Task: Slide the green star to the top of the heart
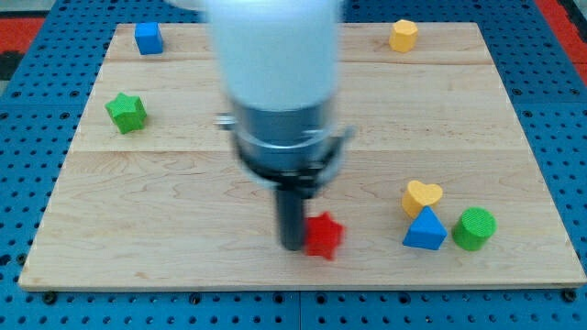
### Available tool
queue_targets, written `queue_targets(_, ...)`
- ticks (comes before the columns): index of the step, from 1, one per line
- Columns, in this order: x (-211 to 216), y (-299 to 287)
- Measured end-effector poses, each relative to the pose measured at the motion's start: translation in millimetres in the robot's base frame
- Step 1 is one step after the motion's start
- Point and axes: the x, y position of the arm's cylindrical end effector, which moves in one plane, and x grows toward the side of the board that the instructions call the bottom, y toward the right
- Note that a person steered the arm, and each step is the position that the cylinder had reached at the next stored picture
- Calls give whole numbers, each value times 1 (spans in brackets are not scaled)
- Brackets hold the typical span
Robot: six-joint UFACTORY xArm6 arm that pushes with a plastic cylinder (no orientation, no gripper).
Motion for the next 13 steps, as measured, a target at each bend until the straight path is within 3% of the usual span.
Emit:
queue_targets(1,0,50)
queue_targets(2,-10,24)
queue_targets(4,-102,-211)
queue_targets(5,-159,-240)
queue_targets(6,-186,-241)
queue_targets(8,-169,-309)
queue_targets(9,-218,-327)
queue_targets(10,-227,-264)
queue_targets(12,-155,-39)
queue_targets(13,-144,14)
